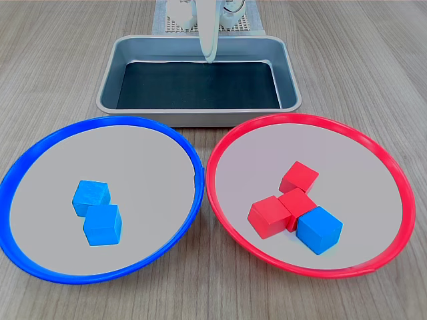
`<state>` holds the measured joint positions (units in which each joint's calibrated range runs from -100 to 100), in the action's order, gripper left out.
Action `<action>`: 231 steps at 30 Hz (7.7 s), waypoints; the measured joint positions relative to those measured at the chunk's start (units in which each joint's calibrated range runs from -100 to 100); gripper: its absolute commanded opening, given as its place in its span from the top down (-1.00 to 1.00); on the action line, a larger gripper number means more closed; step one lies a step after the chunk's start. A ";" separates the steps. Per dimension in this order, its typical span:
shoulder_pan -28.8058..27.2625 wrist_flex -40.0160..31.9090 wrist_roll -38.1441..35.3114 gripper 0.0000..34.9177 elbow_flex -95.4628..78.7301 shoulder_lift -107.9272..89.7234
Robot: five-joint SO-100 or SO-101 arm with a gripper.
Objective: Relocate any blue block in the red dish to the blue dish, correcting any misplacements.
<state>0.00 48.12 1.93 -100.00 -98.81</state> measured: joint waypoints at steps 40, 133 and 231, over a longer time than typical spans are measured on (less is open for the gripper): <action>0.00 0.00 0.00 1.00 0.00 0.00; 14.25 -11.83 33.50 -0.38 84.12 105.20; 17.43 -16.88 38.29 0.99 103.45 130.69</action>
<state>17.43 31.24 40.22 3.45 31.88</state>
